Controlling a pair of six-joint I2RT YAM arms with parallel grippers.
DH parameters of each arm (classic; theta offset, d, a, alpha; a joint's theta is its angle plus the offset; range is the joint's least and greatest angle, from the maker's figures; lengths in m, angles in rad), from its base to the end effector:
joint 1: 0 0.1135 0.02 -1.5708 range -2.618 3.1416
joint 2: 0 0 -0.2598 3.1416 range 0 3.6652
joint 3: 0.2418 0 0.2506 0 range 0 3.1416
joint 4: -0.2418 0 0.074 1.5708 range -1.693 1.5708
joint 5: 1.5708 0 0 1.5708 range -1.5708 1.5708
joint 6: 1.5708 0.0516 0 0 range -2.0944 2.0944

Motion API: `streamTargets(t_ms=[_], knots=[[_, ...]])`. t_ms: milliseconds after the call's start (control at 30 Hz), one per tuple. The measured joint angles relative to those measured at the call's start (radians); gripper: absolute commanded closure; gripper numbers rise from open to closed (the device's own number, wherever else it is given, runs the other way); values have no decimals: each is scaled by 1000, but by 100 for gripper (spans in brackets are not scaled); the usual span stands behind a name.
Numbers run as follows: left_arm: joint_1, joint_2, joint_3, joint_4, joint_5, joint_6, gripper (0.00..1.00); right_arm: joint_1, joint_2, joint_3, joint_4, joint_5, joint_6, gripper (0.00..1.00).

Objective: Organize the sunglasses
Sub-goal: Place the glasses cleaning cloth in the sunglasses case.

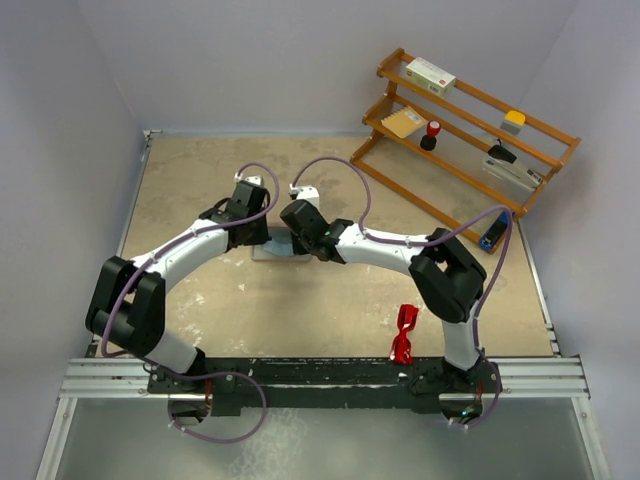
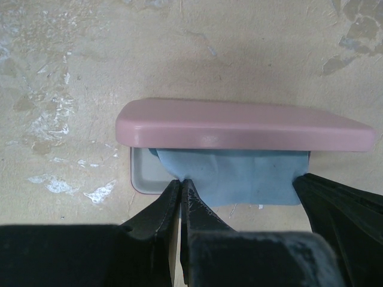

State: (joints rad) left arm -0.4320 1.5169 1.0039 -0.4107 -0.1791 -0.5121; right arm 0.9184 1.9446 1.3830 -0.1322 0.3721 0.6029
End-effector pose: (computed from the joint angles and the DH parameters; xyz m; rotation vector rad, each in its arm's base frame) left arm 0.2969 -0.1268 0.2062 -0.1740 2.4763 -0.1799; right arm 0.2860 0.3435 0.1985 -0.1561 2.2358 0.4173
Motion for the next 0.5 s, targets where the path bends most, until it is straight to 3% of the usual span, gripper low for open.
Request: streamTargets(t_ms=[500], knots=[[0, 58, -35, 36, 16, 0, 100, 0, 31, -17, 23, -9, 0, 100]])
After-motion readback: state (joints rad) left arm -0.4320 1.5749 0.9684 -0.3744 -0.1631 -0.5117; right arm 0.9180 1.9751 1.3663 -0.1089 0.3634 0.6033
